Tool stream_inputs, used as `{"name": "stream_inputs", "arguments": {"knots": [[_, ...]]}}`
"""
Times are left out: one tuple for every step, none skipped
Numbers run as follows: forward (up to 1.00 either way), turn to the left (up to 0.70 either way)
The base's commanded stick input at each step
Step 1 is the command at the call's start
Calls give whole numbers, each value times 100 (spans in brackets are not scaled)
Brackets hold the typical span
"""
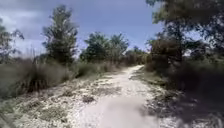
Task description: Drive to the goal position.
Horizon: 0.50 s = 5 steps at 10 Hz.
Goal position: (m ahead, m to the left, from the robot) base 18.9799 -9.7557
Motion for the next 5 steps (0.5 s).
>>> {"name": "stream_inputs", "arguments": {"knots": [[50,0],[50,0],[50,0],[50,0],[50,0]]}}
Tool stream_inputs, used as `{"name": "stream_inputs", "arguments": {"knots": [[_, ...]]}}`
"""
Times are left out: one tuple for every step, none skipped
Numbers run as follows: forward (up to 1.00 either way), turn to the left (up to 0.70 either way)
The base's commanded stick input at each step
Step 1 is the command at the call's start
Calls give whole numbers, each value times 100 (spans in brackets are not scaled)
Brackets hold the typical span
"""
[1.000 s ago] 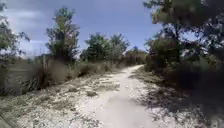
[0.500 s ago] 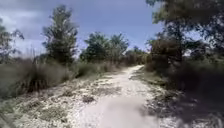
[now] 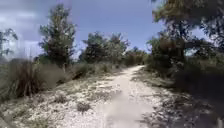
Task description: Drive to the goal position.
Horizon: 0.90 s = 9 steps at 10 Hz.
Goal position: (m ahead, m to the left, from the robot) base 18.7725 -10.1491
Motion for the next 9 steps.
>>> {"name": "stream_inputs", "arguments": {"knots": [[50,0],[50,0],[50,0],[50,0],[50,-12],[50,-29],[50,-20],[50,0],[50,0]]}}
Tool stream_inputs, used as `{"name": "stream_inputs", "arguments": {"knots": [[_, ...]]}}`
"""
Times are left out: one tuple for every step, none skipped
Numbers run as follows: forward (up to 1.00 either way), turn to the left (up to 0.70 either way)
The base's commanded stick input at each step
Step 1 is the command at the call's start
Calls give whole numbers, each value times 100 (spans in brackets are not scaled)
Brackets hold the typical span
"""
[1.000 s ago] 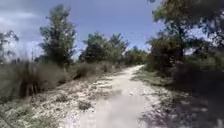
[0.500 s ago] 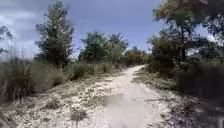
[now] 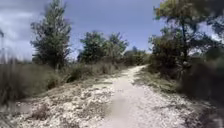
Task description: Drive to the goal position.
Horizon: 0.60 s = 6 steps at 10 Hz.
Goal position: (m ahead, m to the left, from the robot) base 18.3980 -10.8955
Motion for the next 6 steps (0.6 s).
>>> {"name": "stream_inputs", "arguments": {"knots": [[50,0],[50,0],[50,0],[50,0],[50,0],[50,0]]}}
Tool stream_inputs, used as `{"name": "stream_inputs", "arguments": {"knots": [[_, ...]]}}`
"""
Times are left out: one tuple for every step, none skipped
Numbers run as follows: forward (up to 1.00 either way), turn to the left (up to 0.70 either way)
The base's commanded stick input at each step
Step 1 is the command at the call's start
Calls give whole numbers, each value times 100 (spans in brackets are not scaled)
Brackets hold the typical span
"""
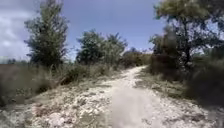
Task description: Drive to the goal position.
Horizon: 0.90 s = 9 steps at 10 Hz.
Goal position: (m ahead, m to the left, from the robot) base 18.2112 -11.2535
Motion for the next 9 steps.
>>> {"name": "stream_inputs", "arguments": {"knots": [[50,0],[50,0],[50,0],[50,0],[50,0],[50,0],[50,0],[50,0],[50,0]]}}
